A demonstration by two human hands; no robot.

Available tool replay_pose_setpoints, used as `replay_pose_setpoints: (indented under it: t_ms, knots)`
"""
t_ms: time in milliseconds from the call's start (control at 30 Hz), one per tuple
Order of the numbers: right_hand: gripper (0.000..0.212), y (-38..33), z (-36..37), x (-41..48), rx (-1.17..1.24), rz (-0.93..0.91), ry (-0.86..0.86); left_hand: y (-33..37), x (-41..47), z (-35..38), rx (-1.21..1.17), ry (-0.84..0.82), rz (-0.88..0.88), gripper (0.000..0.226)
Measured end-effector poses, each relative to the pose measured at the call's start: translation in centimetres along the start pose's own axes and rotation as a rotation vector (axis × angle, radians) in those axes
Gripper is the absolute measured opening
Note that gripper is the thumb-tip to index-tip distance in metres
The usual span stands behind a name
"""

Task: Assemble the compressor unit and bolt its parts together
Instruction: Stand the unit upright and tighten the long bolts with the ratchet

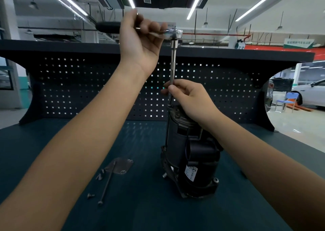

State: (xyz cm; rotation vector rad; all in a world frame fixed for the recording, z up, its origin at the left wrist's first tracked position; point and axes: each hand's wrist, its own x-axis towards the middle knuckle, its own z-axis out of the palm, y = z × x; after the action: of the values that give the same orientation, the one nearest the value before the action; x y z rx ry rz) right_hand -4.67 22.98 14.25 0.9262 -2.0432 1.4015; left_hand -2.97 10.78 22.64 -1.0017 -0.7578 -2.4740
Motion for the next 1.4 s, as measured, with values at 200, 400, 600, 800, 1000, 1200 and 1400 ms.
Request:
replay_pose_setpoints:
  t_ms: [200, 400, 600, 800, 1000, 1200, 1400]
  knots:
    - [0.012, 0.1, -0.1, -0.1, -0.017, -0.002, 0.069, -1.6, -3.8, 0.8, 0.822, -0.461, 0.794, 0.019]
    - [0.019, -0.2, -0.1, -0.1, 0.027, 0.031, 0.038, -0.5, -2.2, 1.5, 0.239, -0.13, 0.191, 0.031]
    - [0.024, 0.0, -0.4, -0.2, -0.056, 0.013, 0.028, -0.4, 0.0, 1.0, -0.082, 0.084, -0.052, 0.031]
    - [0.025, -0.3, 0.0, -0.1, -0.029, 0.001, 0.038, -0.9, -2.5, 0.7, 0.687, -0.198, 0.475, 0.028]
    - [0.023, -0.3, 0.1, -0.1, -0.008, 0.026, 0.061, -0.3, -2.1, 1.0, 0.432, -0.104, 0.243, 0.027]
    - [0.019, -0.2, -0.1, -0.1, 0.065, 0.067, 0.037, 0.5, 0.3, 0.1, -0.015, 0.029, -0.153, 0.029]
    - [0.02, -0.3, 0.0, -0.2, 0.047, 0.045, 0.069, -0.5, -2.3, 0.4, 0.777, -0.261, 0.475, 0.027]
